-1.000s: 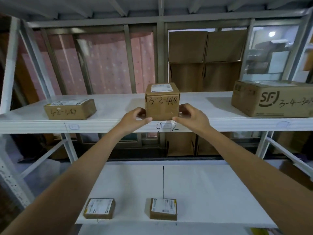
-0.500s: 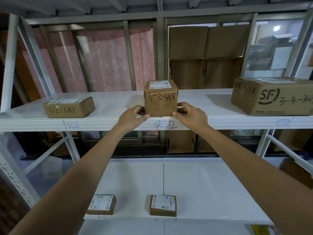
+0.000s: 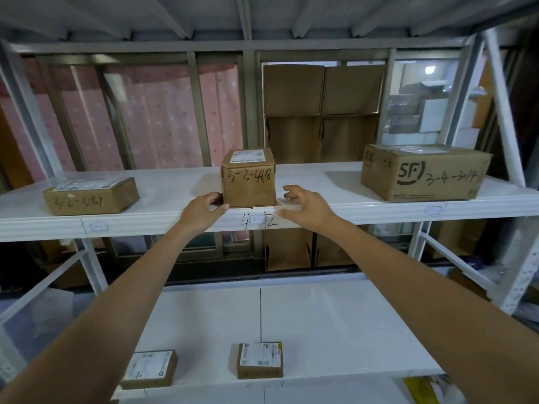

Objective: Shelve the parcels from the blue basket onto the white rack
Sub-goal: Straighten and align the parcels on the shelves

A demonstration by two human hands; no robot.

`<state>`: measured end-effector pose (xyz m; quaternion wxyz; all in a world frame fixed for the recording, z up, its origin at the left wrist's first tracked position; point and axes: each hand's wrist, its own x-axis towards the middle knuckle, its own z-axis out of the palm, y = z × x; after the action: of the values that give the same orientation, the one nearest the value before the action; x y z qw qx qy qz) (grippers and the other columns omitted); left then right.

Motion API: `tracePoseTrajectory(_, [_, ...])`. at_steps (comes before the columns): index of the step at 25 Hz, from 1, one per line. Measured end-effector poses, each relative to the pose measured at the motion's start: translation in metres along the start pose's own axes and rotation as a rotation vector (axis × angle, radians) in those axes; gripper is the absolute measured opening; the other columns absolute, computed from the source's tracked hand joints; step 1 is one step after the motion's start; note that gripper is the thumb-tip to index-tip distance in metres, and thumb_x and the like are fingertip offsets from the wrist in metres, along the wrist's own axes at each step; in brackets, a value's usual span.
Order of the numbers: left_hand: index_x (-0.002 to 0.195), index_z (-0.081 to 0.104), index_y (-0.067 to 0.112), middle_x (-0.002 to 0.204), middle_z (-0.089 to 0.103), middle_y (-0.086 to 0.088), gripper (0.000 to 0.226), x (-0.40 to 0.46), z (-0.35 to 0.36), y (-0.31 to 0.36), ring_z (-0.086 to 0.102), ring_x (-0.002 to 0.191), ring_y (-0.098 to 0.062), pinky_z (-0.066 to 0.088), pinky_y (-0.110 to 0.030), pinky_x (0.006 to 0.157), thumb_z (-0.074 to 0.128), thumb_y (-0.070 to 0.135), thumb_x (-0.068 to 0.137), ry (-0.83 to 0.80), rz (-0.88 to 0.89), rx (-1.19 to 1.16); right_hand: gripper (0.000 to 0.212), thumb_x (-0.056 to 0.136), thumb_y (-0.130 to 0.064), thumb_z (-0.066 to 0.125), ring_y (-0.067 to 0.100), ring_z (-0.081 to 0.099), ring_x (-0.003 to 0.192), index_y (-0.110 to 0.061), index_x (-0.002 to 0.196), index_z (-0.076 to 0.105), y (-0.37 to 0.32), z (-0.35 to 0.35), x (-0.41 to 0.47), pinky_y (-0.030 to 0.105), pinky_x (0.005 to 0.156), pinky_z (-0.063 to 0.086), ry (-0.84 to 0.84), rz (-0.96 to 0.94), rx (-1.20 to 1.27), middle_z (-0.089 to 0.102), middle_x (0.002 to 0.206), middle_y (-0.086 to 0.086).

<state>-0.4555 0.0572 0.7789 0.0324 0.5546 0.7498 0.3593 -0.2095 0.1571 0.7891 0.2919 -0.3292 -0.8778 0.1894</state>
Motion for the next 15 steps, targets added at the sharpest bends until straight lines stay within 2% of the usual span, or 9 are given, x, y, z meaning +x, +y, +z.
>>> tracePoseTrajectory(2, [0.129,0.052,0.016,0.131,0.058,-0.005,0.047,-0.011,-0.002,0.012,0.054,0.120,-0.025,0.042,-0.034,0.094,0.063,0.037,0.089,0.030,-0.034,-0.039,0.059,0.086,-0.036,0.069,0.019,0.056,0.122,-0.018,0.138,0.047,0.011,-0.036,-0.020,0.034,0.099,0.048,0.117,-0.074,-0.006,0.060,0.133,0.003])
tracePoseTrajectory(3, [0.129,0.051,0.015,0.132,0.056,-0.006,0.049,-0.018,-0.003,0.020,0.054,0.120,-0.026,0.042,-0.036,0.095,0.066,0.036,0.087,0.109,-0.034,-0.056,0.055,0.086,-0.035,0.069,0.017,0.057,0.120,-0.019,0.135,0.050,0.019,-0.058,-0.030,0.033,0.098,0.048,0.195,-0.111,-0.037,0.061,0.131,0.002])
tracePoseTrajectory(5, [0.119,0.052,0.013,0.121,0.056,-0.010,0.041,-0.033,0.004,0.056,0.055,0.109,-0.024,0.045,-0.037,0.091,0.067,0.030,0.084,0.418,0.095,-0.062,0.047,0.085,-0.031,0.068,0.014,0.059,0.112,-0.019,0.128,0.053,0.046,-0.114,-0.052,0.029,0.092,0.048,0.390,-0.142,-0.079,0.063,0.123,0.000])
tracePoseTrajectory(7, [0.105,0.050,0.009,0.106,0.055,-0.013,0.032,-0.041,0.019,0.114,0.052,0.099,-0.024,0.043,-0.034,0.085,0.059,0.026,0.080,0.755,0.241,-0.018,0.040,0.084,-0.025,0.069,0.015,0.058,0.108,-0.017,0.122,0.055,0.079,-0.169,-0.071,0.030,0.091,0.048,0.591,-0.119,-0.053,0.062,0.118,0.001])
tracePoseTrajectory(9, [0.102,0.048,0.006,0.106,0.052,-0.016,0.033,-0.042,0.040,0.182,0.050,0.099,-0.028,0.041,-0.036,0.085,0.054,0.026,0.076,0.938,0.261,0.039,0.041,0.084,-0.026,0.069,0.016,0.057,0.110,-0.015,0.120,0.054,0.115,-0.217,-0.084,0.031,0.092,0.047,0.734,-0.056,-0.039,0.060,0.119,0.003])
tracePoseTrajectory(10, [0.100,0.048,0.006,0.106,0.051,-0.016,0.032,-0.040,0.054,0.214,0.050,0.100,-0.029,0.042,-0.037,0.085,0.054,0.024,0.075,0.960,0.282,0.059,0.043,0.083,-0.028,0.069,0.018,0.056,0.110,-0.015,0.120,0.053,0.134,-0.237,-0.088,0.031,0.091,0.047,0.773,-0.031,-0.035,0.059,0.120,0.004])
tracePoseTrajectory(12, [0.097,0.049,0.006,0.104,0.050,-0.014,0.027,-0.035,0.086,0.258,0.050,0.097,-0.027,0.040,-0.030,0.081,0.057,0.019,0.075,0.896,0.378,0.078,0.050,0.081,-0.035,0.069,0.021,0.055,0.110,-0.012,0.121,0.050,0.170,-0.262,-0.094,0.034,0.090,0.047,0.769,0.005,-0.017,0.057,0.120,0.007])
tracePoseTrajectory(14, [0.102,0.050,0.006,0.106,0.049,-0.010,0.030,-0.026,0.130,0.291,0.050,0.096,-0.023,0.033,-0.020,0.079,0.063,0.021,0.078,0.686,0.414,0.084,0.063,0.079,-0.042,0.074,0.021,0.055,0.112,-0.011,0.127,0.047,0.208,-0.278,-0.097,0.038,0.091,0.048,0.692,0.069,0.021,0.056,0.124,0.008])
tracePoseTrajectory(15, [0.109,0.050,0.006,0.112,0.048,-0.010,0.038,-0.020,0.152,0.302,0.051,0.101,-0.022,0.033,-0.019,0.081,0.066,0.025,0.081,0.547,0.375,0.078,0.069,0.077,-0.042,0.077,0.022,0.055,0.115,-0.011,0.131,0.045,0.226,-0.282,-0.097,0.038,0.092,0.048,0.631,0.116,0.059,0.056,0.128,0.008])
